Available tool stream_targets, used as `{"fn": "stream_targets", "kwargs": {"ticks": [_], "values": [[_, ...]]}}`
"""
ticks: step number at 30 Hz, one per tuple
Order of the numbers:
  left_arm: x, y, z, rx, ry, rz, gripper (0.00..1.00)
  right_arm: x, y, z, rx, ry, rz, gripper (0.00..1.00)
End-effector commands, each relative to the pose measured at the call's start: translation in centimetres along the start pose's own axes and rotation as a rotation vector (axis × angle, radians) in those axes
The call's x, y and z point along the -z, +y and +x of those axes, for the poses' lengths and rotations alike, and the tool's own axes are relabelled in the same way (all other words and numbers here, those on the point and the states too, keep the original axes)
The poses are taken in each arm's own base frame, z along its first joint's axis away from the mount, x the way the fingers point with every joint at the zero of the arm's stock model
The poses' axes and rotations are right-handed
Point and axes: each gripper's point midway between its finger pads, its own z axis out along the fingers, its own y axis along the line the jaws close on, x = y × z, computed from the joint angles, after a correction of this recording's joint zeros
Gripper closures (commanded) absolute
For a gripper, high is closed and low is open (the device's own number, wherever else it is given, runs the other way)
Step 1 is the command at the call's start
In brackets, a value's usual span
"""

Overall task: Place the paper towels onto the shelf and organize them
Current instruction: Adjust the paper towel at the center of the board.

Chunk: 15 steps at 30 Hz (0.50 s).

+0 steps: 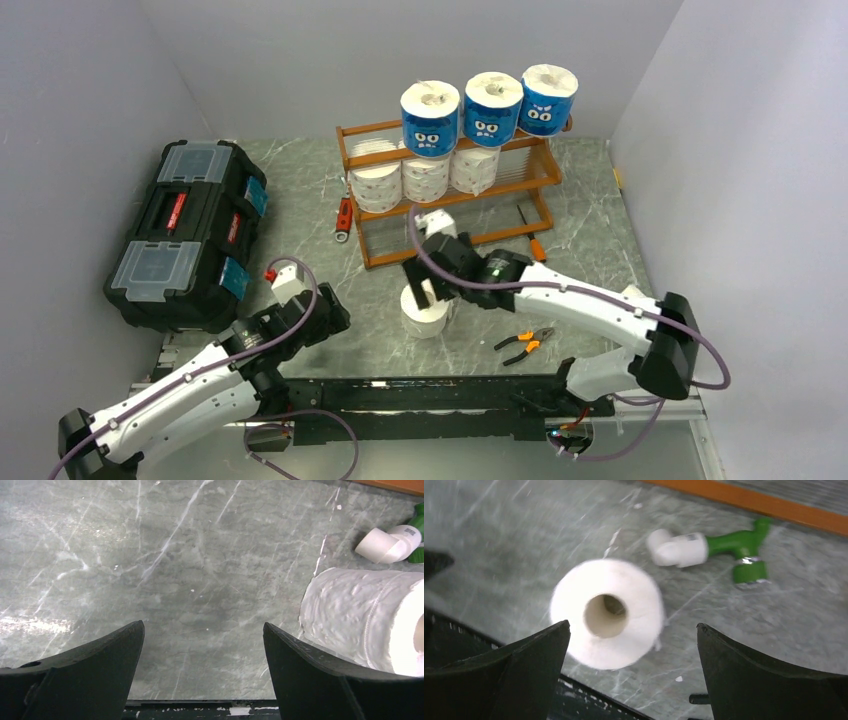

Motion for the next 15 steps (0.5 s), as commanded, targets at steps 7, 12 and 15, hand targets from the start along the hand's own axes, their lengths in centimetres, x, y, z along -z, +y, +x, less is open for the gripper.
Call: {"fn": "stream_targets", "kwargs": {"ticks": [7,12,15], "values": [[-0.2,-1.7,-1.3,0.051,-0.064,0.079,0.04,0.9,-9.2,0.1,-0.672,-0.108,0.054,0.00],[-0.4,-1.7,-1.2,0.107,-0.077,0.101,0.03,1.2,-8.3,0.1,-0.716,-0.164,-0.066,0.00],[-0.7,-1.9,-0.8,0.144,-0.069,0.124,0.03,0.9,-7.9,0.4,-0.728,-0.144,-0.081,0.03]]}}
